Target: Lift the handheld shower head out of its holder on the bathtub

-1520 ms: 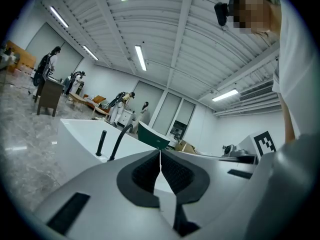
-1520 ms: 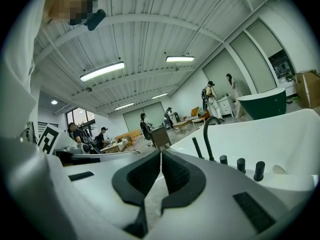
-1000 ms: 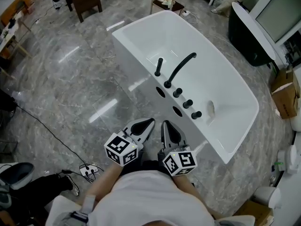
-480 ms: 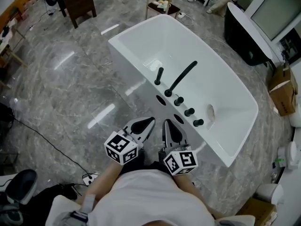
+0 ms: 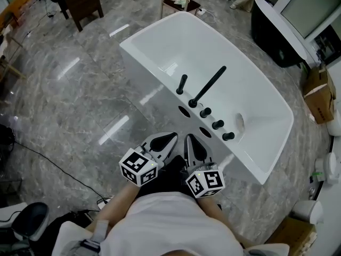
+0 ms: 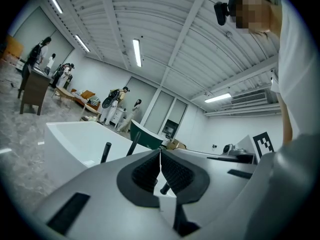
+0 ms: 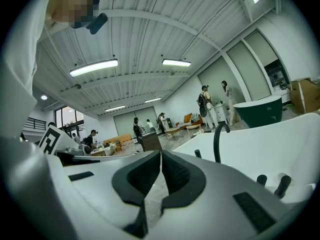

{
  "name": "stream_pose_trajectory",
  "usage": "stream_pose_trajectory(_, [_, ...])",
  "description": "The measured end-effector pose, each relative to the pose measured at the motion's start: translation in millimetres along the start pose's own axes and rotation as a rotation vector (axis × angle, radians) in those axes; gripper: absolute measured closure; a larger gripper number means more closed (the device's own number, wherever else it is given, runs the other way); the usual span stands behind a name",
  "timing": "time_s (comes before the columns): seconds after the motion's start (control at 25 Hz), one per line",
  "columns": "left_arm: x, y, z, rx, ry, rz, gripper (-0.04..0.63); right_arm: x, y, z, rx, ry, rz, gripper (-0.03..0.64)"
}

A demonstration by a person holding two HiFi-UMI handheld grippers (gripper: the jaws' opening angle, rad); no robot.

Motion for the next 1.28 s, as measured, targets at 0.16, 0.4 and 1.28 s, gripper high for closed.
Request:
stream_pose_trajectory(0.16, [-5.8, -5.3, 2.4, 0.003, -0.007, 0.010, 0.583, -2.6, 4.9, -2.0, -0.006, 0.012, -0.002, 0.597])
stream_pose_trajectory(0.4, [-9.9, -12.1, -0.5, 0.005, -0.021, 0.029, 0.583, -8.1, 6.7, -4.0, -0.014, 0.011, 0.013, 0.597])
stream_pose_trajectory(1.28, [-48.7, 29.9, 15.3, -0.015, -0.028, 0.072, 0.583, 31.4, 66.6, 5.1, -0.047, 0.024, 0.035, 0.597])
Point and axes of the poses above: the fingertips, and each gripper's own axes: y forward along the fingers, x to its right, z out of its top, the point moved 8 cm from there along -y, backward along the fingers, and after that the axes turned 8 degrees about z, right-handed, at the moved point
